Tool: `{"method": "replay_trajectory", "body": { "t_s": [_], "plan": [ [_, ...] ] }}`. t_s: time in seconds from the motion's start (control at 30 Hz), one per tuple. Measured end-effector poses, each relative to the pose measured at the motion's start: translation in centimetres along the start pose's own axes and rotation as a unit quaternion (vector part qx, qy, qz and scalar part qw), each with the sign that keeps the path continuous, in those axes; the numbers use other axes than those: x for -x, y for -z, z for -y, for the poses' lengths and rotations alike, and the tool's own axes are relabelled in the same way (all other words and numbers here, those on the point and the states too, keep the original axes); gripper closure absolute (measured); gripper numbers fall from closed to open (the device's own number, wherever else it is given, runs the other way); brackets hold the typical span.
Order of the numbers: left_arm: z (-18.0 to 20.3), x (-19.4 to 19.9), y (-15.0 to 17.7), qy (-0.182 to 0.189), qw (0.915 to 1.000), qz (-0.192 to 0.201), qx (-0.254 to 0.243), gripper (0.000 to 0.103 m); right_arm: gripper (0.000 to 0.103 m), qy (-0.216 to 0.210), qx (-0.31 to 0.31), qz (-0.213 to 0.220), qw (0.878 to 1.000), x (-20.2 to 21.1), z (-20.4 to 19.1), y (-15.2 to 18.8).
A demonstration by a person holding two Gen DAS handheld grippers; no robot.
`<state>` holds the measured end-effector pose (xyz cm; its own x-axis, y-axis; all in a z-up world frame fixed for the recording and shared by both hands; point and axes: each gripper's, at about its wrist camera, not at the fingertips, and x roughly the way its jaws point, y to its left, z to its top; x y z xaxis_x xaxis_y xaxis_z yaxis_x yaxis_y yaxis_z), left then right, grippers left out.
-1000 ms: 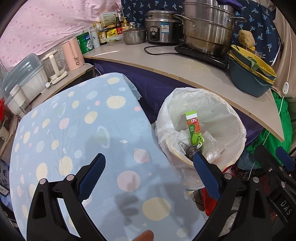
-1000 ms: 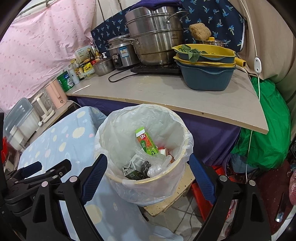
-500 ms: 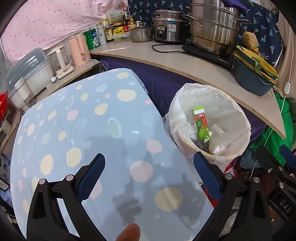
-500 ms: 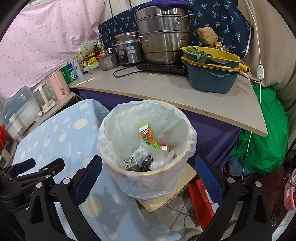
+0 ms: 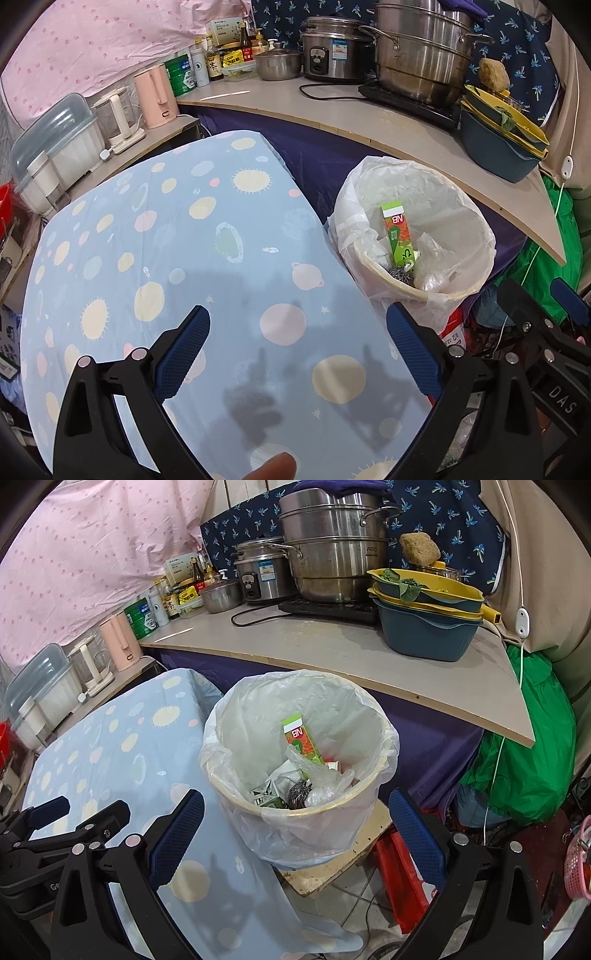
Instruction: Collect trash
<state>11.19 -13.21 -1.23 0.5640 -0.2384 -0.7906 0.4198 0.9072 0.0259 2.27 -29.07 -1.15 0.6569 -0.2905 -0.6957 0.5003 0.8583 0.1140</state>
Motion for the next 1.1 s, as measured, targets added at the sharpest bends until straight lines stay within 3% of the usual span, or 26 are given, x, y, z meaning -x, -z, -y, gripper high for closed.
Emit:
{"method": "replay_trajectory", "body": {
  "t_s": [1.1],
  "plan": [
    [1.8, -1.2, -0.5, -0.003, 0.9999, -0.011, -0.005, 0.011, 0.006, 0.016, -0.017, -0.016, 1.0, -1.6, 2.0, 0.4]
  ]
}}
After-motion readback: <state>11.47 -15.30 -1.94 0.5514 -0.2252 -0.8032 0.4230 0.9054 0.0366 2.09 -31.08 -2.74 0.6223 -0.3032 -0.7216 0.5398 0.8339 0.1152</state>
